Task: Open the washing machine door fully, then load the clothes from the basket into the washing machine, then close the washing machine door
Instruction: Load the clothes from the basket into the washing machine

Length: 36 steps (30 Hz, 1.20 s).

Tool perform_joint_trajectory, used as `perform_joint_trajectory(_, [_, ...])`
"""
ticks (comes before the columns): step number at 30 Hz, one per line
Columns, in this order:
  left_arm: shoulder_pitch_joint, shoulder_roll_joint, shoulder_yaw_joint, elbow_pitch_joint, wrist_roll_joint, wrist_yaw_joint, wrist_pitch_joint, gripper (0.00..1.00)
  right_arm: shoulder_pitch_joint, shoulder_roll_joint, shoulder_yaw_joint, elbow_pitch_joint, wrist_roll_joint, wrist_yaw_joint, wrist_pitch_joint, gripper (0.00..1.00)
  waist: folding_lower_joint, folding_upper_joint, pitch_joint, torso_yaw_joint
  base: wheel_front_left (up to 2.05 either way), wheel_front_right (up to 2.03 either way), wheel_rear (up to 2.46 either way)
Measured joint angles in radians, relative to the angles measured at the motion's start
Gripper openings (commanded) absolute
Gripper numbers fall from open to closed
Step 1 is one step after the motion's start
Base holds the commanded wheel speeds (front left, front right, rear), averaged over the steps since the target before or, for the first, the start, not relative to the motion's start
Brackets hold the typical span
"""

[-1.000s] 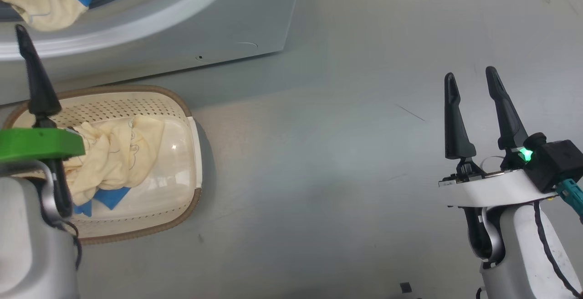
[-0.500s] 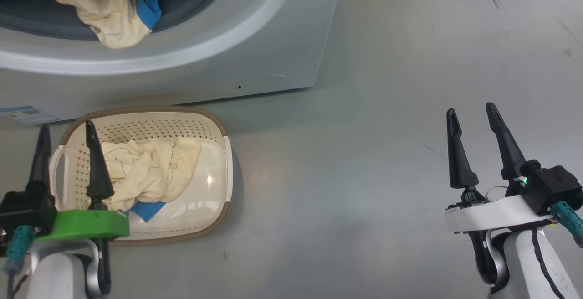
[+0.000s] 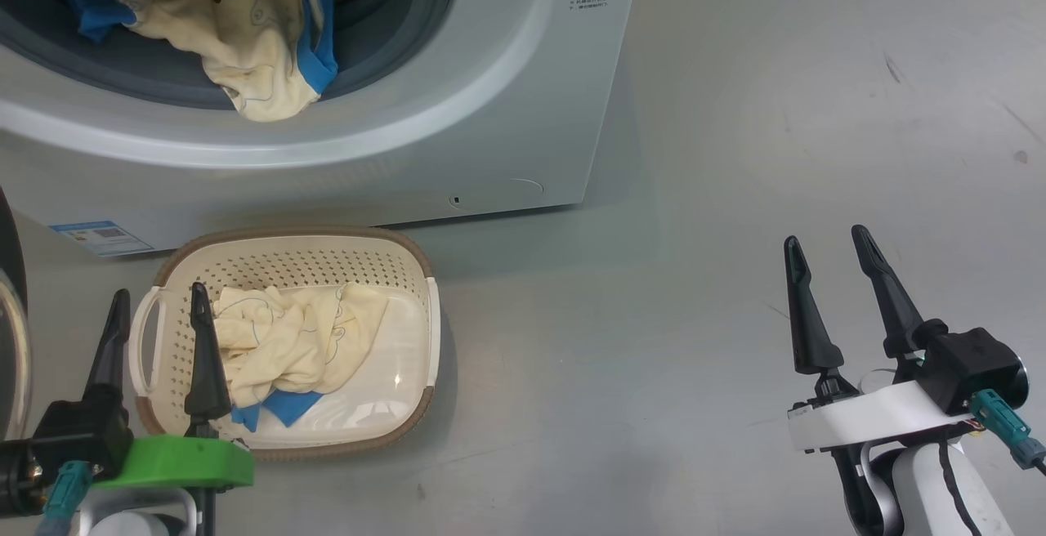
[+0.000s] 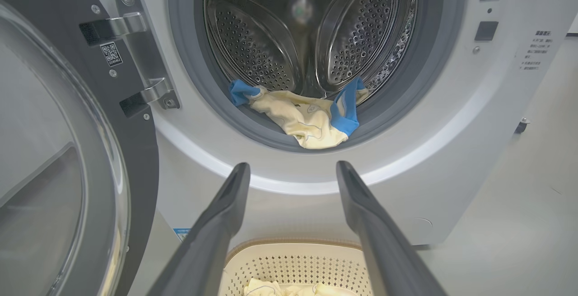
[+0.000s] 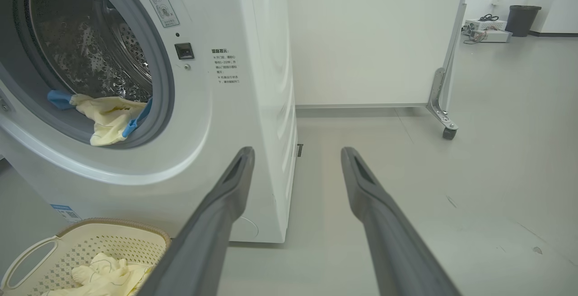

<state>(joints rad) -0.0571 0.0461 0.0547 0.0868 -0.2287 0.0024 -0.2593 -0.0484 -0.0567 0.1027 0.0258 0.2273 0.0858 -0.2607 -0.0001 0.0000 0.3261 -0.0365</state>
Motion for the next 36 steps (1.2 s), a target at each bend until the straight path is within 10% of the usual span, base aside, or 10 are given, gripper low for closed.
perform_joint_trajectory(36, [0.011, 0.000, -0.061, -0.034, -0.012, -0.008, 0.063, 1.00, 0.018, 0.010, 0.007, -0.042, 0.001, 0.006, 0.000, 1.00, 0.0000, 0.0000, 0.057, 0.000, 0.00, 0.00, 0.00])
